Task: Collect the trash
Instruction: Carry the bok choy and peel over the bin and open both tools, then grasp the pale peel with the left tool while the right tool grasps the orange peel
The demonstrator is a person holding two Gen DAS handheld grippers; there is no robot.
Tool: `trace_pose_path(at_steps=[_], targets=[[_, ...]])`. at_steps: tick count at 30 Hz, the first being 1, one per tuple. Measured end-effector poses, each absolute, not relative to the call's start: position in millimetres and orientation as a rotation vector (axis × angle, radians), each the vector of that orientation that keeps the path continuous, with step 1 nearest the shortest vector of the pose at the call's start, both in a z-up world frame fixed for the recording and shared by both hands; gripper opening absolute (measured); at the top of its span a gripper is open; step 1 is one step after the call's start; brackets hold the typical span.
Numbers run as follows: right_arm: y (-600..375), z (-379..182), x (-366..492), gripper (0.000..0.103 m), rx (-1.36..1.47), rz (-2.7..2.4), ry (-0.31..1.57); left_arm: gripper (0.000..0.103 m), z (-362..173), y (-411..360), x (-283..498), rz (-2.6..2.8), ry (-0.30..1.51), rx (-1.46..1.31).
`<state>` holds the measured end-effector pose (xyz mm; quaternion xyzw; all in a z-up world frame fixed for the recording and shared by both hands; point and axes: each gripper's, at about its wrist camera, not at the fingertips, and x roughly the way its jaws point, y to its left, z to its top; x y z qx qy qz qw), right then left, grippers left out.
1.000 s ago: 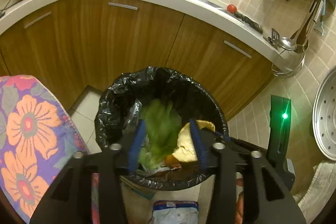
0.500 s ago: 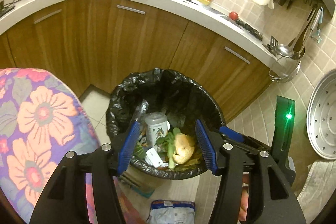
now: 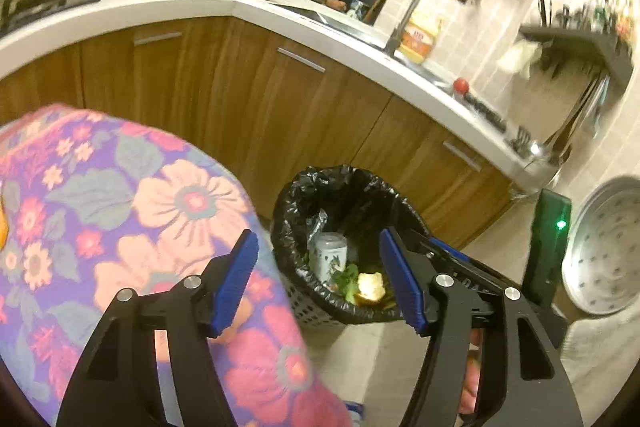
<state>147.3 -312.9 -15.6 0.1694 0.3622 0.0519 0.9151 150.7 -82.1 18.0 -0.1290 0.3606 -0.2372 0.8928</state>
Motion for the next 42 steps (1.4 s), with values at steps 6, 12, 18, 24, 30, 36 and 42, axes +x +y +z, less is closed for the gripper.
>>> trace_pose_path(at_steps=[6, 12, 18, 24, 30, 36, 42], targets=[[-255.9, 3.6, 147.7, 0.060, 0.292, 0.212, 0.726, 0.072, 29.9, -17.2, 124.8, -0.393, 0.683, -0.285], [-192.5, 18.0, 145.8, 0.060, 0.203, 0.304, 0.703, 0.077, 38.8, 53.9, 106.7, -0.302, 0.645, -0.370], [-125.3, 21.0, 150.4, 0.060, 0.130, 0.408, 0.725, 0.077, 37.9, 126.3, 90.2, -0.142, 0.608, -0.414], [-44.6, 20.6, 157.2, 0.060, 0.005, 0.504, 0.737, 0.077, 24.9, 183.9, 83.2, -0.008, 0.607, -0.428], [36.4, 8.9, 176.2, 0.060, -0.116, 0.585, 0.783, 0.077, 1.0, 214.7, 97.2, 0.073, 0.656, -0.380], [85.0, -10.5, 199.0, 0.060, -0.175, 0.672, 0.821, 0.077, -33.4, 230.6, 122.5, 0.076, 0.769, -0.301], [95.5, -19.2, 210.3, 0.060, -0.178, 0.703, 0.842, 0.076, -40.7, 229.3, 131.3, 0.033, 0.809, -0.256]])
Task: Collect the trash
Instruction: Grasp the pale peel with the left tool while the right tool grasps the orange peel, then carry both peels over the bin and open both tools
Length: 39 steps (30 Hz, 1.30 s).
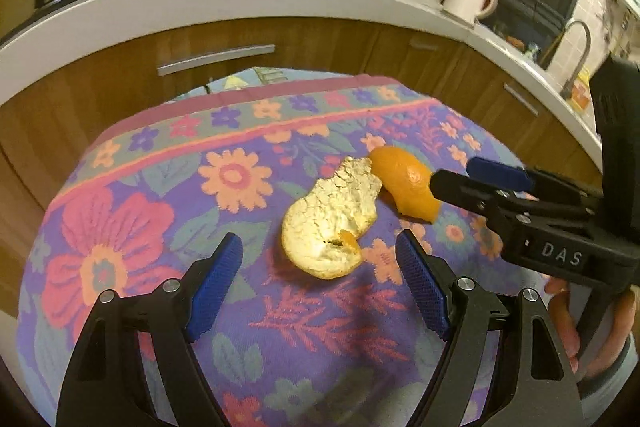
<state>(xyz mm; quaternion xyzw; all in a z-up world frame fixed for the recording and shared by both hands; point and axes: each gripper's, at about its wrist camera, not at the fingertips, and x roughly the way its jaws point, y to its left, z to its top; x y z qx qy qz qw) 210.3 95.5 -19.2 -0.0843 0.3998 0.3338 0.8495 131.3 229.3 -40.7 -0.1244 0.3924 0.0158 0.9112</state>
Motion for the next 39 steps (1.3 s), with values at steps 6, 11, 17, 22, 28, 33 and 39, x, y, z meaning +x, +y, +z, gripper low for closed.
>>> trace_pose_path(at_steps=[6, 11, 17, 22, 28, 33, 39], targets=[[104.6, -29.5, 220.9, 0.060, -0.183, 0.718, 0.889, 0.067, -47.3, 227.7, 138.8, 0.040, 0.826, -0.259], [114.9, -35.9, 222.6, 0.050, -0.218, 0.727, 0.923, 0.058, -48.6, 223.1, 140.7, 0.061, 0.832, -0.225], [121.9, -36.5, 215.7, 0.023, -0.254, 0.757, 0.905, 0.027, -49.0, 218.5, 140.4, 0.084, 0.825, -0.189], [113.7, -30.8, 213.2, 0.015, -0.223, 0.759, 0.872, 0.018, -46.1, 216.6, 136.0, 0.082, 0.798, -0.184], [91.6, -18.9, 212.8, 0.015, -0.142, 0.772, 0.826, 0.017, -36.5, 214.7, 123.4, 0.058, 0.724, -0.195], [58.2, -7.1, 207.0, 0.015, -0.103, 0.736, 0.810, 0.017, -26.2, 202.3, 113.1, 0.018, 0.686, -0.201], [13.9, 10.3, 187.1, 0.015, -0.079, 0.719, 0.757, 0.017, 5.7, 162.4, 104.5, -0.064, 0.622, -0.165]])
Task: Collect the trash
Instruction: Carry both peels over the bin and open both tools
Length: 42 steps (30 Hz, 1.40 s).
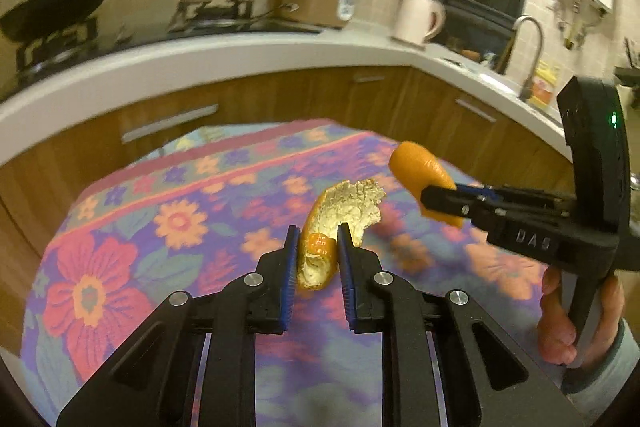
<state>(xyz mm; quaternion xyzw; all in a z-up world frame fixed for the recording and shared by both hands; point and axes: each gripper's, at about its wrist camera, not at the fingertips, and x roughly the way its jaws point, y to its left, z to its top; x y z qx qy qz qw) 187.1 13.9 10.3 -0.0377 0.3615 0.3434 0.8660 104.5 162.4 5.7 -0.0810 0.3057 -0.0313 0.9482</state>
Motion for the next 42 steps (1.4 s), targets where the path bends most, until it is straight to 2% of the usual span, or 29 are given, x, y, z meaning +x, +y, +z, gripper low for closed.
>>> trace_pose_path(at_steps=[8, 16, 23, 31, 40, 42], targets=[[-74.3, 34.0, 171.7, 0.015, -0.039, 0.631, 0.690, 0.017, 32.9, 91.6, 105.2, -0.162, 0.572, -0.123], [-185.2, 37.5, 164.3, 0.015, 0.023, 0.471, 0.682, 0.017, 31.2, 4.0, 128.6, -0.297, 0.590, -0.096], [-277.9, 19.9, 158.4, 0.015, 0.100, 0.337, 0.672, 0.017, 23.8, -79.0, 148.4, -0.413, 0.610, -0.051], [-336.7, -15.1, 165.1, 0.015, 0.144, 0.221, 0.716, 0.017, 5.1, -162.4, 173.5, -0.482, 0.653, -0.013], [-370.1, -46.5, 174.2, 0.018, 0.196, 0.161, 0.792, 0.018, -17.6, -201.8, 190.3, -0.505, 0.703, -0.011], [-373.1, -49.4, 176.0, 0.023, 0.219, 0.156, 0.806, 0.023, -20.1, -205.1, 192.3, -0.515, 0.716, -0.013]])
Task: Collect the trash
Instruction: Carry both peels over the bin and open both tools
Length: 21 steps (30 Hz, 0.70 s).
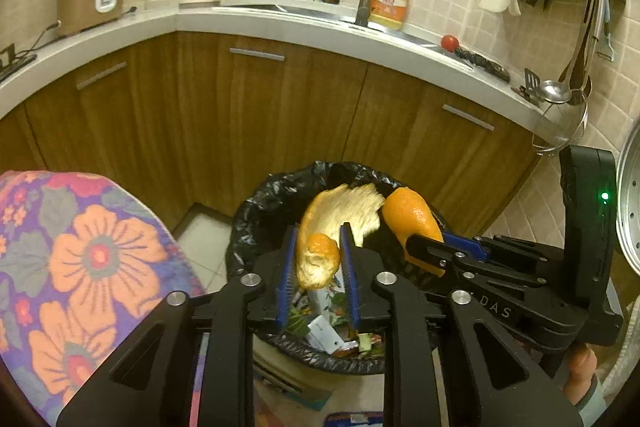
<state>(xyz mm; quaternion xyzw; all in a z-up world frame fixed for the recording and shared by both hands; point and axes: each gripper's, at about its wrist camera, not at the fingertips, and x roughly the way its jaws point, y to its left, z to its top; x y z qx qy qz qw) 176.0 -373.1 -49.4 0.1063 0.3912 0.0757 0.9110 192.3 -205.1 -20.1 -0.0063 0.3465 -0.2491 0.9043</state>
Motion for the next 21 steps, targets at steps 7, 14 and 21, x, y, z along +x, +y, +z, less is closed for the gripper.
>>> trace_pose_path(at_steps=[7, 14, 21], targets=[[-385.3, -48.9, 172.0, 0.047, 0.304, 0.149, 0.795, 0.040, -16.8, -201.6, 190.1, -0.537, 0.707, -0.029], [-377.6, -27.2, 159.0, 0.047, 0.276, 0.137, 0.751, 0.045, -6.3, -185.8, 177.5, -0.542, 0.672, -0.069], [-351.9, 3.6, 132.7, 0.049, 0.242, 0.157, 0.680, 0.051, 14.2, -155.7, 143.5, -0.510, 0.598, -0.084]])
